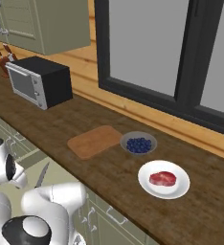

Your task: Pick up the knife from the drawer and place it on the cutting board. Then place the meat from the plate to the cutting board.

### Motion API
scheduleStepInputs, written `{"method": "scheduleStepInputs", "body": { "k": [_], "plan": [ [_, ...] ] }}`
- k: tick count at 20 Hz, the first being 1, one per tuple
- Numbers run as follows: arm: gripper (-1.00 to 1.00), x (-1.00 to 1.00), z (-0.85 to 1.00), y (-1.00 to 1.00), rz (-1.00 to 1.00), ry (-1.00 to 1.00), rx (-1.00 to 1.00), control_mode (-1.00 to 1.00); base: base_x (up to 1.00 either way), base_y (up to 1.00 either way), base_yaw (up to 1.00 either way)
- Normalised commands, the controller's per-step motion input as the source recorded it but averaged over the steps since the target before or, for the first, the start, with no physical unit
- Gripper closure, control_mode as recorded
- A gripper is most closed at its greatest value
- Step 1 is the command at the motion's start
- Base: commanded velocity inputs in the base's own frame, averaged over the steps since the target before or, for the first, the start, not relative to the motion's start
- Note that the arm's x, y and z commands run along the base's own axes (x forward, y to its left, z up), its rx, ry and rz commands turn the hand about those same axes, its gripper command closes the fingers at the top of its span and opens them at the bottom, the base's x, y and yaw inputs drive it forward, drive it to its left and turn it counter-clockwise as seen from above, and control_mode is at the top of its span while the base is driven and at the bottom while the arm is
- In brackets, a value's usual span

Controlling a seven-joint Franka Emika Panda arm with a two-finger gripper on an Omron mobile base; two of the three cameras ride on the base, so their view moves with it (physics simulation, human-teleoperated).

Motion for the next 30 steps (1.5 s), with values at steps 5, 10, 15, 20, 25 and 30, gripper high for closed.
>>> {"method": "scheduleStepInputs", "body": {
  "k": [5,10,15,20,25,30],
  "plan": [
    [-1.0,0.28,-0.19,0.0,0.22,0.0,-0.08,-1.0,0.0,0.0,0.0],
    [-1.0,0.23,-0.15,0.0,0.14,0.01,-0.1,-1.0,0.0,0.0,0.0],
    [-1.0,0.14,-0.21,0.0,0.07,0.0,-0.11,-1.0,0.0,0.0,0.0],
    [-1.0,0.01,-0.17,0.0,0.07,0.0,-0.04,-1.0,0.0,0.0,0.0],
    [-1.0,0.08,-0.23,0.0,0.05,0.0,0.0,-1.0,0.0,0.0,0.0],
    [-1.0,0.09,-0.25,-0.02,0.02,0.0,0.0,-1.0,0.0,0.0,0.0]
  ]
}}
